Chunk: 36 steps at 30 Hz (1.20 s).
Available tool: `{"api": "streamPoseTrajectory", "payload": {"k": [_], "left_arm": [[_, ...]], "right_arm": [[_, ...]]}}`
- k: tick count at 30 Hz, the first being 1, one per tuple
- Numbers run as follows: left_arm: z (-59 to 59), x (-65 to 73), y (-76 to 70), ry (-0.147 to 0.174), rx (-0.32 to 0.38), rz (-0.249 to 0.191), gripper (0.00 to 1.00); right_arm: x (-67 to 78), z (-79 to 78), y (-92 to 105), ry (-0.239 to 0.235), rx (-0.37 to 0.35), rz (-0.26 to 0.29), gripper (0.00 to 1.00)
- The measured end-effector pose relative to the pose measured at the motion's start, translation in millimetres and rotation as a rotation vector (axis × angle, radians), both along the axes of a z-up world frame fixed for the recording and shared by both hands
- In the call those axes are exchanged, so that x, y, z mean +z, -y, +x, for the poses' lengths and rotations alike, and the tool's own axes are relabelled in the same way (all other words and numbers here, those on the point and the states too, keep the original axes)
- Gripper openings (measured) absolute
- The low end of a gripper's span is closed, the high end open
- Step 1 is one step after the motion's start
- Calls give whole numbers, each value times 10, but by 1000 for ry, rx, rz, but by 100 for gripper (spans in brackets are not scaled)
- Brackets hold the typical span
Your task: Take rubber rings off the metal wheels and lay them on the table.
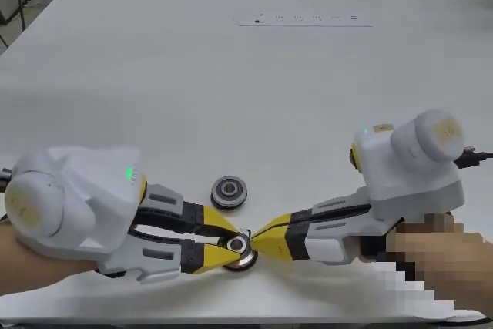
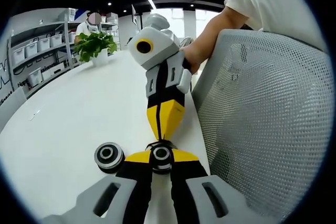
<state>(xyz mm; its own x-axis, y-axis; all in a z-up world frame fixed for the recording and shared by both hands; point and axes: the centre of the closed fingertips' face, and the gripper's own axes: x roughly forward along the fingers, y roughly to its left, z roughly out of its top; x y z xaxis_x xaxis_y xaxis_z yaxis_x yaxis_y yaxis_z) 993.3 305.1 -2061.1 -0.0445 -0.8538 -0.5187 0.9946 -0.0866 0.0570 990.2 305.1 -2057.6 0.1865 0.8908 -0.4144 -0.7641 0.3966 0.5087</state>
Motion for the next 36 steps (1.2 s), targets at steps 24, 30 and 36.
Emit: {"api": "streamPoseTrajectory", "payload": {"k": [24,30,36], "left_arm": [[10,27,-1,-77,24,13,9],[-83,193,-43,-143,3,-15,26],[-168,255,-90,-142,-28,-8,50]], "right_arm": [[-39,51,37,59,-2,-77,0],[-2,69,69,69,-3,-85,0],[53,78,101,79,-9,-93,0]]}}
